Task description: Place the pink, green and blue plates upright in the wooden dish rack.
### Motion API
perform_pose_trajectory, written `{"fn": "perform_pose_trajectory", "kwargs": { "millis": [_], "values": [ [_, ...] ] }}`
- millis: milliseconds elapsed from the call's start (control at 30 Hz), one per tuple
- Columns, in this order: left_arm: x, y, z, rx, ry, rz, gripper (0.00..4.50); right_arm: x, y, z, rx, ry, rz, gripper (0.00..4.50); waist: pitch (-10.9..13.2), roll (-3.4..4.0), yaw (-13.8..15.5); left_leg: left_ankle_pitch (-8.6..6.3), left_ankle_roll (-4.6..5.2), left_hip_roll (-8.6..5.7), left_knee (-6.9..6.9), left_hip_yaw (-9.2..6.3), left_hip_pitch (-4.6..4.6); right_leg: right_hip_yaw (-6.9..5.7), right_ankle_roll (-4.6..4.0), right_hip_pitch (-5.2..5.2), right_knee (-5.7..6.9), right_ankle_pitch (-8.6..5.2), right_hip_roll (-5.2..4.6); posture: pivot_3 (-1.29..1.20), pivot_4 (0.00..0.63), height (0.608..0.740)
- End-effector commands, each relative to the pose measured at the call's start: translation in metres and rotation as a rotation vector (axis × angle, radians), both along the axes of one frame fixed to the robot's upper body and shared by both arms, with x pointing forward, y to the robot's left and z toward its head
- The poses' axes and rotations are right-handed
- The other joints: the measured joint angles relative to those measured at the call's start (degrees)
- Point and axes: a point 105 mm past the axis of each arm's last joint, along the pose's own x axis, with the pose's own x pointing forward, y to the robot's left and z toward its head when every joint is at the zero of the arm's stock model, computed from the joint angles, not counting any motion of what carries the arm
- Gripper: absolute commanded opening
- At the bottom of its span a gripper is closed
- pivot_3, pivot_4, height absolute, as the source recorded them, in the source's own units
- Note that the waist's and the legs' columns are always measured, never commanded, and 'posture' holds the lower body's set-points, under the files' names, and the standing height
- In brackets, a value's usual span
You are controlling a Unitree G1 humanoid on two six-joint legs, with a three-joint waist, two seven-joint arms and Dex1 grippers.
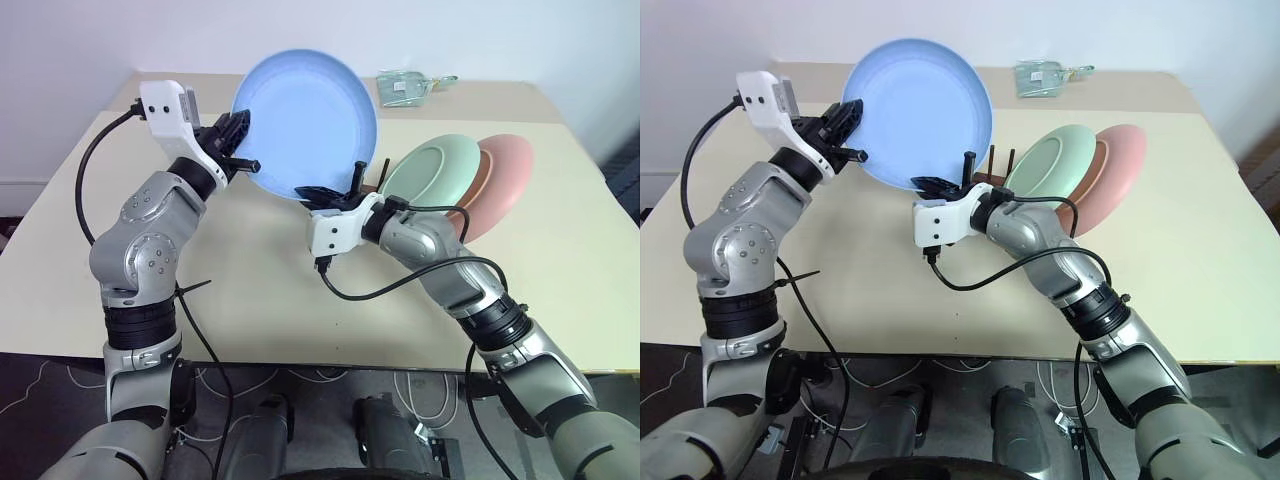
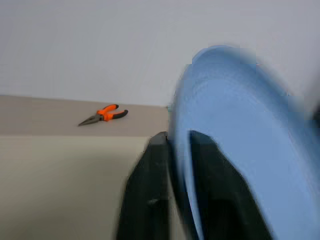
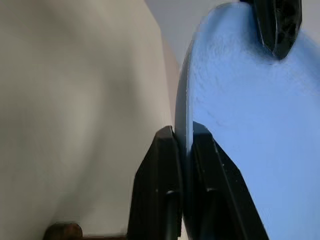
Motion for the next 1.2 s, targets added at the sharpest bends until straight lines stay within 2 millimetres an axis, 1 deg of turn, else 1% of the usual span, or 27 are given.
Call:
{"fn": "perform_pose_trajectory", "kwargs": {
  "millis": [33,67,133,167,200,233,267,300,333,367,433,500,533,600,667,733,867,1000,1200],
  "values": [
    [-0.005,0.023,0.05,-0.136,-0.191,0.101,2.61,-0.001,-0.001,0.014,0.051,-0.054,-0.017,0.0,0.03,-0.04,0.12,0.0,0.0,0.0,0.01,0.0,0.0,0.0,0.0,0.0,0.0,0.0,0.0,0.0,0.15,0.74],
    [-0.002,0.049,0.061,-0.177,-0.235,0.23,3.06,-0.001,-0.002,0.019,0.11,-0.057,-0.028,0.0,0.06,-0.1,0.13,0.0,0.0,0.0,0.01,-0.01,-0.01,0.0,0.0,-0.01,0.0,0.0,0.0,0.0,0.15,0.74],
    [-0.002,0.083,0.071,-0.213,-0.289,0.393,3.06,-0.001,-0.004,0.027,0.195,-0.058,-0.044,0.0,0.07,-0.11,-0.3,0.03,-0.05,0.02,-0.01,-0.04,-0.01,-0.01,-0.01,-0.06,0.01,0.0,0.03,0.0,0.15,0.74],
    [-0.002,0.095,0.072,-0.197,-0.307,0.458,3.06,-0.001,-0.005,0.033,0.24,-0.053,-0.048,0.0,0.06,-0.1,-0.49,0.03,-0.06,0.03,-0.05,0.02,-0.01,0.03,-0.01,-0.11,0.02,0.01,0.03,0.0,0.15,0.74],
    [-0.002,0.108,0.07,-0.142,-0.318,0.536,3.06,-0.002,-0.007,0.04,0.297,-0.05,-0.049,0.0,0.05,-0.08,-0.65,0.05,-0.08,0.04,-0.11,0.03,0.0,0.05,-0.01,-0.13,0.02,0.01,0.03,0.0,0.15,0.74],
    [-0.001,0.122,0.062,-0.019,-0.32,0.628,3.06,-0.007,-0.01,0.054,0.425,-0.034,-0.031,0.0,0.05,-0.08,-0.7,0.05,-0.09,0.03,-0.16,0.05,0.03,0.06,-0.01,-0.13,0.03,0.01,0.03,0.0,0.15,0.74],
    [0.002,0.132,0.047,0.094,-0.3,0.682,3.06,-0.013,-0.014,0.071,0.587,0.005,0.0,0.0,0.05,-0.05,-0.86,0.06,-0.09,0.03,-0.19,0.05,0.03,0.06,-0.01,-0.14,0.04,0.01,0.03,0.0,0.15,0.74],
    [0.004,0.138,0.037,0.17,-0.284,0.707,3.06,-0.017,-0.018,0.08,0.694,0.036,0.024,0.0,0.04,-0.04,-1.02,0.07,-0.1,0.03,-0.25,0.04,0.04,0.07,-0.02,-0.16,0.04,0.01,0.04,0.0,0.15,0.74],
    [0.007,0.136,0.022,0.235,-0.26,0.688,3.06,-0.023,-0.021,0.088,0.811,0.098,0.065,0.0,0.04,-0.04,-1.08,0.08,-0.12,0.03,-0.33,0.03,0.06,0.08,-0.02,-0.17,0.05,0.01,0.04,0.0,0.15,0.74],
    [0.011,0.129,0.005,0.318,-0.237,0.646,3.06,-0.028,-0.023,0.095,0.933,0.18,0.106,0.0,0.03,-0.04,-1.03,0.11,-0.16,0.03,-0.4,0.0,0.06,0.07,-0.02,-0.18,0.05,0.01,0.04,0.0,0.15,0.74],
    [0.017,0.103,-0.035,0.435,-0.182,0.507,3.06,-0.034,-0.028,0.105,1.183,0.363,0.172,0.0,0.02,-0.06,-0.47,0.13,-0.18,0.01,-0.41,-0.07,0.05,0.04,-0.02,-0.17,0.04,0.01,0.04,0.0,0.15,0.74],
    [0.016,0.077,-0.072,0.519,-0.135,0.383,3.06,-0.037,-0.029,0.109,1.34,0.498,0.217,0.0,0.01,-0.08,0.24,0.13,-0.19,0.01,-0.42,-0.11,0.04,0.03,-0.03,-0.15,0.04,0.01,0.03,0.0,0.15,0.74],
    [0.014,0.067,-0.087,0.527,-0.11,0.333,3.06,-0.039,-0.028,0.11,1.394,0.552,0.234,0.0,0.01,-0.08,0.26,0.13,-0.19,0.01,-0.42,-0.12,0.04,0.03,-0.04,-0.15,0.03,0.02,0.03,0.0,0.15,0.74],
    [0.01,0.055,-0.108,0.572,-0.085,0.28,3.06,-0.038,-0.027,0.106,1.471,0.65,0.234,0.0,0.01,-0.08,0.22,0.14,-0.19,-0.01,-0.42,-0.11,0.04,0.04,-0.08,-0.15,0.01,0.03,-0.02,0.0,0.15,0.74],
    [0.008,0.05,-0.115,0.57,-0.077,0.255,3.06,-0.036,-0.027,0.101,1.52,0.719,0.215,0.0,0.02,-0.07,0.01,0.14,-0.2,0.02,-0.49,-0.1,0.04,0.04,-0.14,-0.25,0.03,0.07,-0.01,0.0,0.15,0.74],
    [0.005,0.044,-0.117,0.538,-0.079,0.221,3.06,-0.032,-0.03,0.096,1.574,0.768,0.175,0.0,0.0,-0.03,-0.16,0.22,-0.28,0.05,-0.66,-0.12,0.04,0.05,-0.22,-0.42,0.06,0.11,0.04,0.0,0.15,0.74],
    [-0.003,0.033,-0.122,0.542,-0.094,0.128,3.06,-0.028,-0.033,0.087,1.635,0.851,0.138,0.0,0.0,0.03,-0.49,0.27,-0.33,0.14,-0.85,-0.09,0.04,0.12,-0.23,-0.6,0.12,0.11,0.14,0.0,0.15,0.74],
    [-0.009,0.026,-0.128,0.566,-0.09,0.061,3.06,-0.03,-0.032,0.087,1.666,0.898,0.154,0.0,-0.01,0.04,-0.68,0.28,-0.32,0.14,-0.85,-0.07,0.04,0.14,-0.23,-0.59,0.12,0.11,0.14,0.0,0.15,0.74],
    [-0.017,0.015,-0.144,0.623,-0.061,-0.021,3.06,-0.035,-0.031,0.094,1.685,0.916,0.211,0.0,-0.01,0.04,-1.2,0.31,-0.28,0.14,-0.83,-0.08,0.04,0.13,-0.24,-0.56,0.12,0.12,0.15,0.0,0.15,0.74]
  ]
}}
